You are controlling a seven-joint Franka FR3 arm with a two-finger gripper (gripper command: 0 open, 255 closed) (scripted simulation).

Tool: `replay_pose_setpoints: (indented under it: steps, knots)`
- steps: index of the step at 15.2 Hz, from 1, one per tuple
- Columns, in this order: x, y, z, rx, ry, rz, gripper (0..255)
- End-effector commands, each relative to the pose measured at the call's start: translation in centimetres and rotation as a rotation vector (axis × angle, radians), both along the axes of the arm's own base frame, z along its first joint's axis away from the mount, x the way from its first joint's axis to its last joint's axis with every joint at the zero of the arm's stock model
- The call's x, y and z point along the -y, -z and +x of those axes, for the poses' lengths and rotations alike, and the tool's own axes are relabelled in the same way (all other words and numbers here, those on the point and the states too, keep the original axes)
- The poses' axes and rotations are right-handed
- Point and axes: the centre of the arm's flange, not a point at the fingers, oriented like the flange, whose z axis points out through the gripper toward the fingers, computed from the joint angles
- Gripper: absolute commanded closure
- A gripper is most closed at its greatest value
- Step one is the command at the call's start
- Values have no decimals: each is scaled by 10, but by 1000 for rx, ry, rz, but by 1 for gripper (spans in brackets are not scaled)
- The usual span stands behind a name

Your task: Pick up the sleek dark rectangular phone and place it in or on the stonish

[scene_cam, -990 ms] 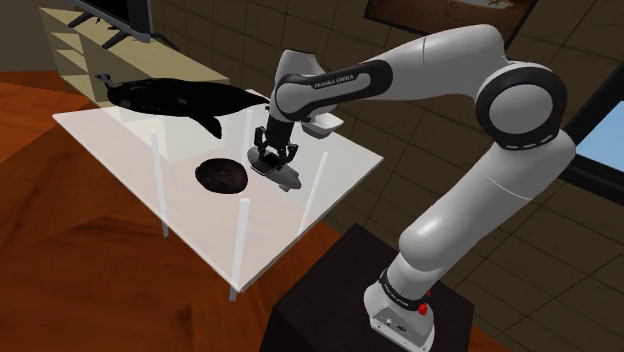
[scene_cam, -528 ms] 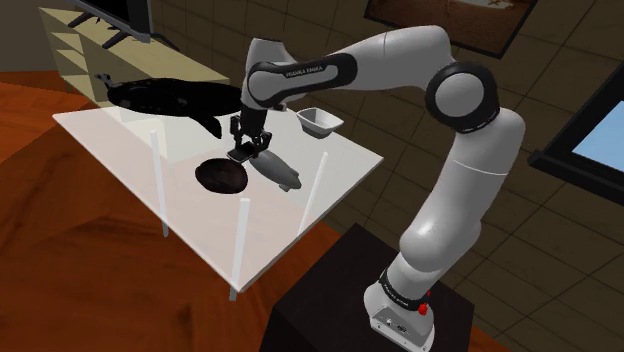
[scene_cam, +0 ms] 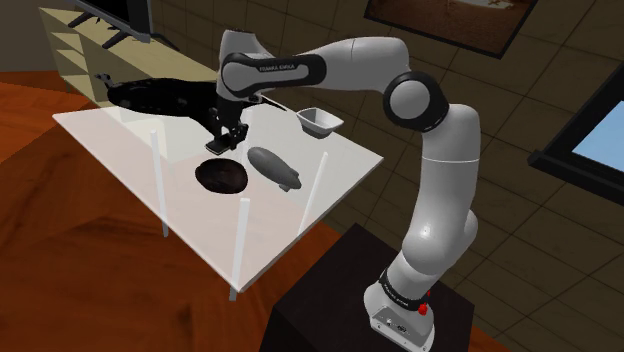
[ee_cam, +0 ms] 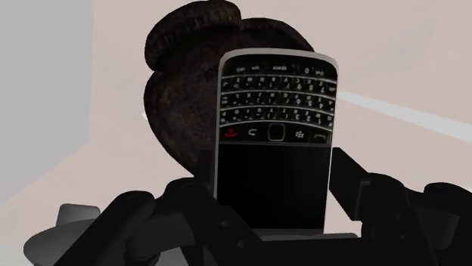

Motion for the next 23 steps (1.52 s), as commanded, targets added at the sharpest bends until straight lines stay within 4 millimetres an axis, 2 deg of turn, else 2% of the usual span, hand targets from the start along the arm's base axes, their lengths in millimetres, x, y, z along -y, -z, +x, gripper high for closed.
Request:
replay_pose_setpoints:
  steps: [1, 12, 20, 21, 23]
  knots:
    - [-1, 10, 2, 0, 0, 0, 255]
    - [-1, 70, 2, 0, 0, 0, 255]
    - [-1, 70, 2, 0, 0, 0, 255]
    - [-1, 70, 2, 0, 0, 0, 0]
    - [-1, 70, 2, 0, 0, 0, 0]
